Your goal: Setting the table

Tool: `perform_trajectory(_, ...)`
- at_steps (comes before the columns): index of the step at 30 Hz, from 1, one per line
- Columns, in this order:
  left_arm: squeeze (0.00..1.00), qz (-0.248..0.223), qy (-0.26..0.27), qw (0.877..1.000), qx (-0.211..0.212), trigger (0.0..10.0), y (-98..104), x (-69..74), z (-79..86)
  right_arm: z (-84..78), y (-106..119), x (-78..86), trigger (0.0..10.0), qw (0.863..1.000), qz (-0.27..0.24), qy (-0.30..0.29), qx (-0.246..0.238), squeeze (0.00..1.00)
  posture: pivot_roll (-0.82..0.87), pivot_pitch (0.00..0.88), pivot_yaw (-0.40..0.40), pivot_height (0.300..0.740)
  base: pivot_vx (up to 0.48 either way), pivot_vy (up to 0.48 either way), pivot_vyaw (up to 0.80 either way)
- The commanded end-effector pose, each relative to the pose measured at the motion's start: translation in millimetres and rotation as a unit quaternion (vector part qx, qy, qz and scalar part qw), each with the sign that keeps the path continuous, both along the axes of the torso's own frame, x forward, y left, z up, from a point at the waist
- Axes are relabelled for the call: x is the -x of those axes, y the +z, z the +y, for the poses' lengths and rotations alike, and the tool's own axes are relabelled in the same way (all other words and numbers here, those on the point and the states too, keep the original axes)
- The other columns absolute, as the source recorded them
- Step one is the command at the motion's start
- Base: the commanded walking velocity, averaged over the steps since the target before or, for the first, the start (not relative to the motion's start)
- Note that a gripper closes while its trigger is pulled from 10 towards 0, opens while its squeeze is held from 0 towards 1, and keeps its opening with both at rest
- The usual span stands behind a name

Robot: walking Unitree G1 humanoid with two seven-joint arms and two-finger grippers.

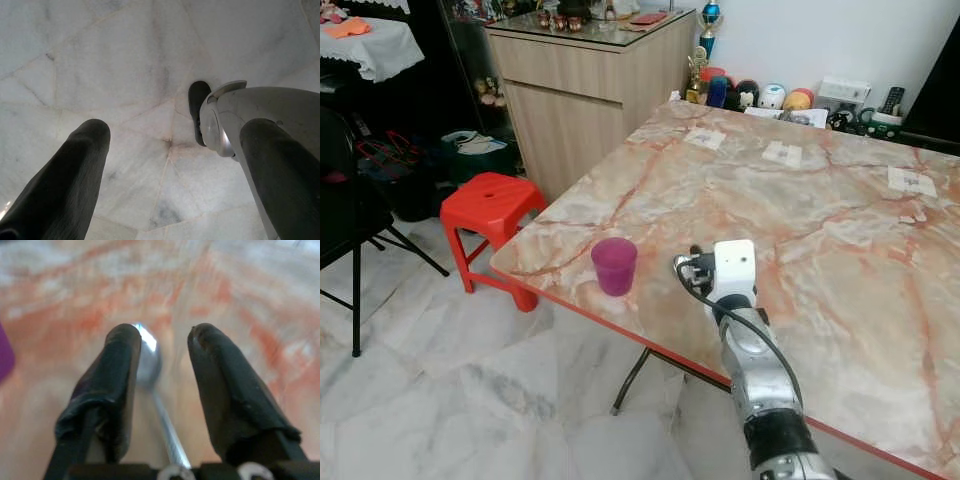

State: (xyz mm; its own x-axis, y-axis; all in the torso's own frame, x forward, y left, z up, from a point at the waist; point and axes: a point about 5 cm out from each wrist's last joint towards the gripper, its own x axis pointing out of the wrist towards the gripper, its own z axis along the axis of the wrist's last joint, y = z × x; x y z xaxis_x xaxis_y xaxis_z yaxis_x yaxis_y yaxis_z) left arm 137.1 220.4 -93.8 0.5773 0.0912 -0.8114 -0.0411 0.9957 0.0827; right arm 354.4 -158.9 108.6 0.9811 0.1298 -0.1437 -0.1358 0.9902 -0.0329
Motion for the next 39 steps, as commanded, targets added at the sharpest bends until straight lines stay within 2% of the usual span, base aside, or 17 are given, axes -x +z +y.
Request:
perform_trajectory(1,0.0,0.015,-0.001,1.0,-0.001,10.0,-3,8.6,0.9,-1.5,-2,-1.8,10.0,1.0,0.02,0.008,-0.007,1.0,0.04,0.082,0.002,0.74,0.0,0.0,0.0)
perform_trajectory(5,0.0,0.015,0.0,1.0,-0.001,10.0,-3,10.9,2.5,-6.6,-2,-4.3,10.0,0.999,0.037,0.009,-0.025,1.0,0.04,0.082,0.004,0.74,0.0,0.0,0.0)
perform_trajectory(6,0.0,0.017,0.0,1.0,-0.002,10.0,-4,12.9,3.4,-11.4,-2,-6.1,10.0,0.999,0.043,0.003,-0.029,0.65,0.04,0.082,0.004,0.74,0.0,0.0,0.0)
perform_trajectory(8,0.0,0.018,0.0,1.0,-0.002,10.0,-4,13.7,3.6,-13.4,-1,-6.9,10.0,0.999,0.045,0.001,-0.029,0.65,0.04,0.082,0.004,0.74,0.0,0.0,0.0)
perform_trajectory(9,0.0,0.019,-0.001,1.0,-0.003,10.0,-4,14.5,4.2,-15.5,0,-8.3,10.0,0.998,0.051,0.005,-0.036,0.26,0.04,0.082,0.004,0.74,0.0,0.0,0.0)
perform_trajectory(10,0.0,0.019,-0.001,1.0,-0.003,10.0,-3,13.4,4.9,-16.2,1,-9.1,10.0,0.998,0.051,0.008,-0.035,0.0,0.04,0.083,0.004,0.74,0.0,0.0,0.0)
perform_trajectory(14,0.0,0.015,0.001,1.0,-0.005,10.0,-1,7.4,8.8,-19.3,5,-11.6,10.0,0.998,0.052,0.018,-0.03,0.0,0.04,0.084,0.005,0.74,0.0,0.0,0.0)
perform_trajectory(19,0.0,0.014,0.002,1.0,-0.006,10.0,0,5.3,11.7,-19.2,4,-9.6,10.0,0.995,0.071,0.075,-0.012,0.0,0.04,0.084,0.006,0.74,0.0,0.0,0.0)
perform_trajectory(23,0.0,0.017,0.003,1.0,-0.006,10.0,-1,12.3,13.3,-27.3,-1,-7.4,10.0,0.991,0.091,0.101,0.01,0.0,0.04,0.084,0.007,0.74,0.0,0.0,0.0)
perform_trajectory(29,0.0,0.016,0.001,1.0,-0.004,10.0,-1,10.1,11.2,-38.1,-3,-8.1,10.0,0.991,0.103,0.083,0.035,0.0,0.04,0.083,0.008,0.74,0.0,0.0,0.0)
perform_trajectory(31,0.0,0.011,0.0,1.0,-0.004,10.0,1,1.6,10.3,-35.4,-4,-8.1,10.0,0.989,0.107,0.1,0.031,0.0,0.04,0.083,0.009,0.74,0.0,0.0,0.0)
perform_trajectory(39,0.0,0.005,-0.001,1.0,-0.004,10.0,3,-4.4,9.4,-26.3,-9,-8.3,10.0,0.987,0.113,0.117,0.01,0.0,0.05,0.081,0.011,0.74,0.0,0.0,0.0)
